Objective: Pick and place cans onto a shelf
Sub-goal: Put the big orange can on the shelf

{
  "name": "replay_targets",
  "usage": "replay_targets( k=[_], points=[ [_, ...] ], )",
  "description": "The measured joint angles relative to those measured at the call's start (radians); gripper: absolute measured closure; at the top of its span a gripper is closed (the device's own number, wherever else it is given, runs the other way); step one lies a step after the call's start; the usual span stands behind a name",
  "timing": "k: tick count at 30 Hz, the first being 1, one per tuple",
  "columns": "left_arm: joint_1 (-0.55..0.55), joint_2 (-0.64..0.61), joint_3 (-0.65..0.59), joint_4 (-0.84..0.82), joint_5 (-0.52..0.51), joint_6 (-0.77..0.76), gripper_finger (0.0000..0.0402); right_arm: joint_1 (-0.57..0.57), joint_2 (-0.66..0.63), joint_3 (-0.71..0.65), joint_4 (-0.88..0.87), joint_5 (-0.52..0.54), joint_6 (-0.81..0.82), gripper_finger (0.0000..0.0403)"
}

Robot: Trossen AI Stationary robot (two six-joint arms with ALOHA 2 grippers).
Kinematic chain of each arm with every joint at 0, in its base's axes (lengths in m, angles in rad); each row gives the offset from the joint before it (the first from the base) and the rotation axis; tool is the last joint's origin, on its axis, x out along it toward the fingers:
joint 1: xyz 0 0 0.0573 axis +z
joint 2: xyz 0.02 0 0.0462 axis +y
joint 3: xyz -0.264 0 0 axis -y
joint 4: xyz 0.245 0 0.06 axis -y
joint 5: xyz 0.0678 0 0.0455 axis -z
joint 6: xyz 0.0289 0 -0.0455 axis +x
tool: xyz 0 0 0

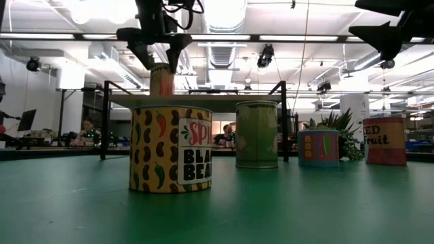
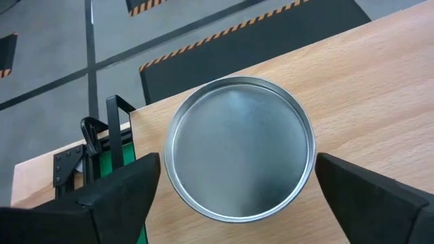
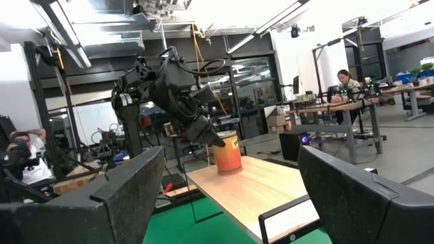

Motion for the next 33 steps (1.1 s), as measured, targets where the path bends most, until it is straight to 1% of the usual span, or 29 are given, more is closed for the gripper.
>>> replay_targets(
  k=[3, 6, 10, 14, 16, 19, 22, 25, 28, 32, 33],
  points=[
    [-0.001, -0.011, 0.002, -0.002, 0.001, 0.001, 0.0018, 0.0, 0.0, 0.0, 0.0, 0.0, 0.0, 0.0076],
    [-0.003, -0.016, 0.029, -0.026, 0.004, 0.001, 0.0017, 0.0, 0.0, 0.0, 0.0, 0.0, 0.0, 0.0076],
    [-0.01, -0.018, 0.109, -0.09, 0.004, 0.014, 0.0017, 0.0, 0.0, 0.0, 0.0, 0.0, 0.0, 0.0076],
    [-0.03, -0.017, 0.209, -0.111, 0.007, 0.089, 0.0018, 0.0, 0.0, 0.0, 0.0, 0.0, 0.0, 0.0076],
    [-0.033, -0.017, 0.256, -0.11, 0.036, 0.132, 0.0023, 0.0, 0.0, 0.0, 0.0, 0.0, 0.0, 0.0076],
    [-0.031, -0.017, 0.297, -0.11, 0.086, 0.181, 0.0045, 0.0, 0.0, 0.0, 0.0, 0.0, 0.0, 0.0076],
    [-0.025, -0.017, 0.294, -0.117, 0.103, 0.199, 0.0088, 0.0, 0.0, 0.0, 0.0, 0.0, -0.002, 0.0076],
    [-0.016, -0.017, 0.254, -0.113, 0.143, 0.211, 0.0154, 0.0, 0.0, 0.0, 0.0, 0.0, -0.003, 0.0076],
    [-0.011, -0.015, 0.202, -0.107, 0.158, 0.215, 0.0238, 0.0, 0.0, 0.0, 0.0, 0.0, -0.004, 0.0076],
    [-0.003, -0.015, 0.149, -0.088, 0.158, 0.224, 0.0361, 0.0, 0.0, 0.0, 0.0, 0.0, -0.006, 0.0076],
    [-0.002, -0.015, 0.142, -0.08, 0.158, 0.23, 0.038, 0.0, 0.0, 0.0, 0.0, 0.0, -0.006, 0.0076]
  ],
)
